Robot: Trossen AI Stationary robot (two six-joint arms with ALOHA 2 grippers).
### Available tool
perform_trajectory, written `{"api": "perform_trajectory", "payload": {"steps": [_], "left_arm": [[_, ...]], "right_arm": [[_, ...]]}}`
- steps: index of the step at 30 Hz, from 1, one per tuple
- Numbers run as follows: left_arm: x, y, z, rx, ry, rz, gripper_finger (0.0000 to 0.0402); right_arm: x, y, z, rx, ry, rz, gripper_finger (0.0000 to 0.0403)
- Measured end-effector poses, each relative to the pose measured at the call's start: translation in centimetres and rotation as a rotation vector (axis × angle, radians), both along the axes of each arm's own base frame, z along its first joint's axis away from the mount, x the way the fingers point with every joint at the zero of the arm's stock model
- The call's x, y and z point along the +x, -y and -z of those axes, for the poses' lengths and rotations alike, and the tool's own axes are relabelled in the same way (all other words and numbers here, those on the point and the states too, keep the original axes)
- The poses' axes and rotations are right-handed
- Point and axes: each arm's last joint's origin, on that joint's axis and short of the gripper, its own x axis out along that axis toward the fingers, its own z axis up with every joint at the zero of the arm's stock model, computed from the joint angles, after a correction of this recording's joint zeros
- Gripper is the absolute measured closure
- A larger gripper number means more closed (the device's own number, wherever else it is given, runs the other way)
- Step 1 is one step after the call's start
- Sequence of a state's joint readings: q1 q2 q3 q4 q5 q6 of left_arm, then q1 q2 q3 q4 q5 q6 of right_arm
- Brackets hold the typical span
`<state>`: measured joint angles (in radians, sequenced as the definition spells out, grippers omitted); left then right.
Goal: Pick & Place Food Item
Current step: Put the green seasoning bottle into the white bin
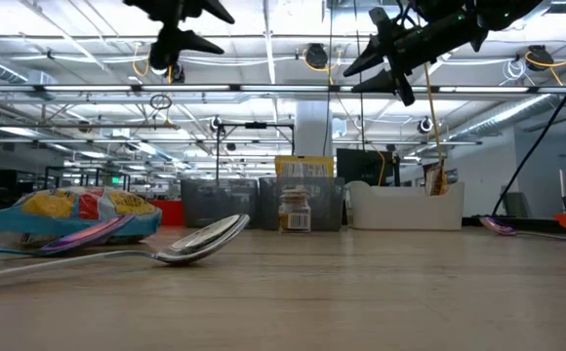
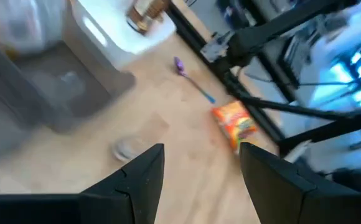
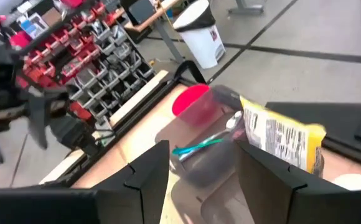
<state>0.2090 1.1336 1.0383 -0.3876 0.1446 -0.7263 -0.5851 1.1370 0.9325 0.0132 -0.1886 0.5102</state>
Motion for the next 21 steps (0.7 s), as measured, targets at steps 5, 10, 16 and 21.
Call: {"api": "perform_trajectory", "payload": {"steps": [5,10,16,21], "left_arm": [[-0.3,4.3,2.4,-0.144,0.06,-0.049,0.0185],[0.0,7.4,3.6,-0.296,0.049,-0.037,0.0186],[1.4,9.7,4.5,-0.406,0.054,0.002,0.0186],[2.6,9.9,4.8,-0.285,0.124,-0.016,0.0186]], "right_arm": [[0.4,-0.7,0.1,-0.02,-0.019,-0.038,0.0232],[0.8,-1.4,0.1,-0.047,-0.029,-0.079,0.0232],[1.3,-2.5,0.1,-0.052,-0.033,-0.128,0.0232],[1.8,-3.5,0.1,-0.082,-0.04,-0.178,0.0232]]}}
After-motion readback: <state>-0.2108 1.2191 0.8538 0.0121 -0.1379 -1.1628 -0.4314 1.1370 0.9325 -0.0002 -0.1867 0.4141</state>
